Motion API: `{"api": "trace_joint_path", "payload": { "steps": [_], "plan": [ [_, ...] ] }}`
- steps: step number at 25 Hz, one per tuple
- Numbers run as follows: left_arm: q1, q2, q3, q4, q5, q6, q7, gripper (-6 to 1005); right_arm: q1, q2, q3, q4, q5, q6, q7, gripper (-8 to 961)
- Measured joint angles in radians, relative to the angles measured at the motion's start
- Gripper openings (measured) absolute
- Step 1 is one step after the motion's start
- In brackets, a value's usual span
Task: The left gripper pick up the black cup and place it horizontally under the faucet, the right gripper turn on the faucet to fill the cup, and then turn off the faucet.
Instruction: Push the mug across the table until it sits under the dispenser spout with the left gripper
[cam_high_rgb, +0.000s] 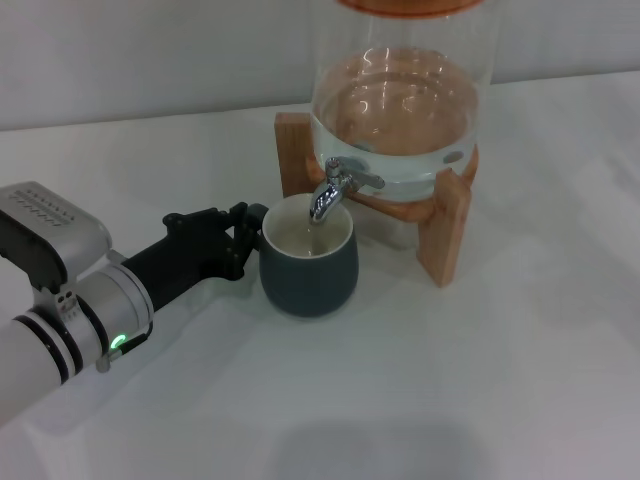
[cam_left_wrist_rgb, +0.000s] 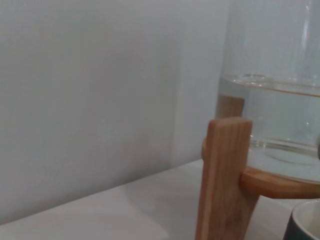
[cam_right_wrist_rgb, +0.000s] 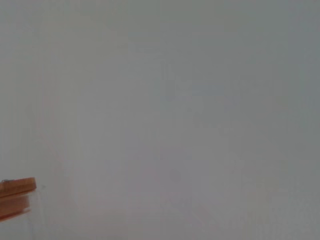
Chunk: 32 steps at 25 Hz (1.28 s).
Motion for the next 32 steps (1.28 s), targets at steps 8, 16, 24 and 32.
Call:
{"api": "trace_joint_path", "payload": {
  "steps": [8, 16, 24, 32],
  "plan": [
    [-0.002, 0.001, -0.001, -0.009, 0.051, -0.002, -0.003, 159, 0.000, 0.000, 0.006, 0.002, 0.000, 0.000, -0.003, 808],
    [-0.002, 0.003, 0.000, -0.010, 0.059, -0.009, -0.004, 160, 0.000, 0.000, 0.009, 0.010, 0.000, 0.000, -0.010, 808],
    [0.004, 0.003, -0.003, -0.010, 0.059, -0.003, -0.004, 160, 0.000, 0.000, 0.009, 0.012, 0.000, 0.000, -0.011, 807],
    [0.006, 0.004, -0.006, -0.006, 0.054, -0.002, -0.004, 161, 0.000, 0.000, 0.009, 0.012, 0.002, 0.000, -0.011, 807]
  ]
}}
